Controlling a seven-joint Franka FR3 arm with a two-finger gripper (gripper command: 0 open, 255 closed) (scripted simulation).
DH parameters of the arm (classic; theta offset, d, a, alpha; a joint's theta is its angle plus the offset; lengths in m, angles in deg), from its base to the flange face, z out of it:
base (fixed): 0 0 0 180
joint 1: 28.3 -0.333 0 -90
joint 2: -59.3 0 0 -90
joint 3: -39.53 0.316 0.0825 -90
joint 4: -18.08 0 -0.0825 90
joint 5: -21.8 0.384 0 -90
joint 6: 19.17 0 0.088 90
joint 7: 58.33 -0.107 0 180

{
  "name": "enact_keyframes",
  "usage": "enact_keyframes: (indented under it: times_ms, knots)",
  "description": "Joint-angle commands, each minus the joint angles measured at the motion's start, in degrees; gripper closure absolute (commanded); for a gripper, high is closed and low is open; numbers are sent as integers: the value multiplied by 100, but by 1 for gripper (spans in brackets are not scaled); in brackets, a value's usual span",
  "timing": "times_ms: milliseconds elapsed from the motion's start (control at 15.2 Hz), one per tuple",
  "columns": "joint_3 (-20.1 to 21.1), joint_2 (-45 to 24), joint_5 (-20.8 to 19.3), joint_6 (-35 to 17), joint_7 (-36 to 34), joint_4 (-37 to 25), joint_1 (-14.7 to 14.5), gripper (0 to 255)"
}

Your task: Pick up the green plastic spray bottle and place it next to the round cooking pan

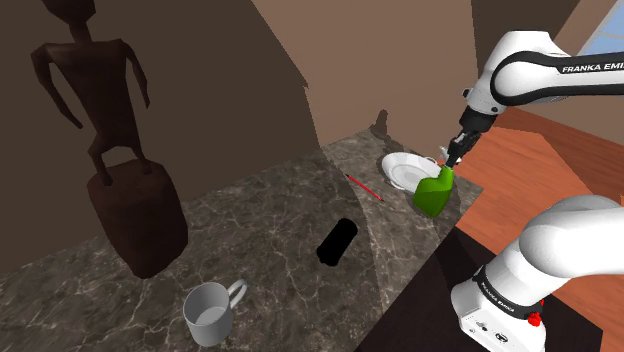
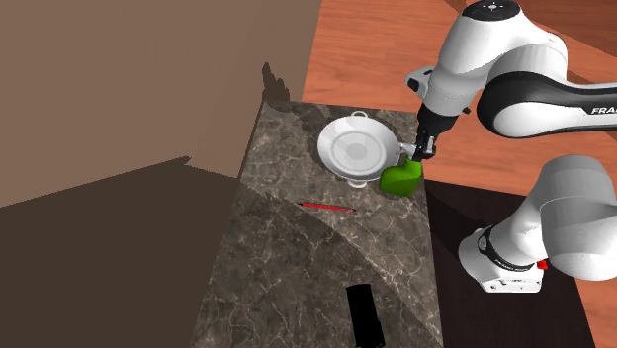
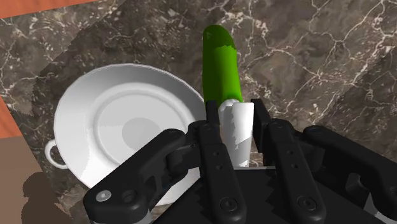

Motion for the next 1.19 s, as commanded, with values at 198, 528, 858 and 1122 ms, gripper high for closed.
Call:
enact_keyframes:
  times_ms: [198, 528, 858, 1122]
  knots:
    - [0, 1, 0, -1, 0, 1, 0, 0]
    - [66, 79, 63, 417, 8, -340, -26, 0]
    - [119, 111, 115, 772, 16, -664, -50, 0]
    - [119, 111, 115, 772, 16, -664, -50, 0]
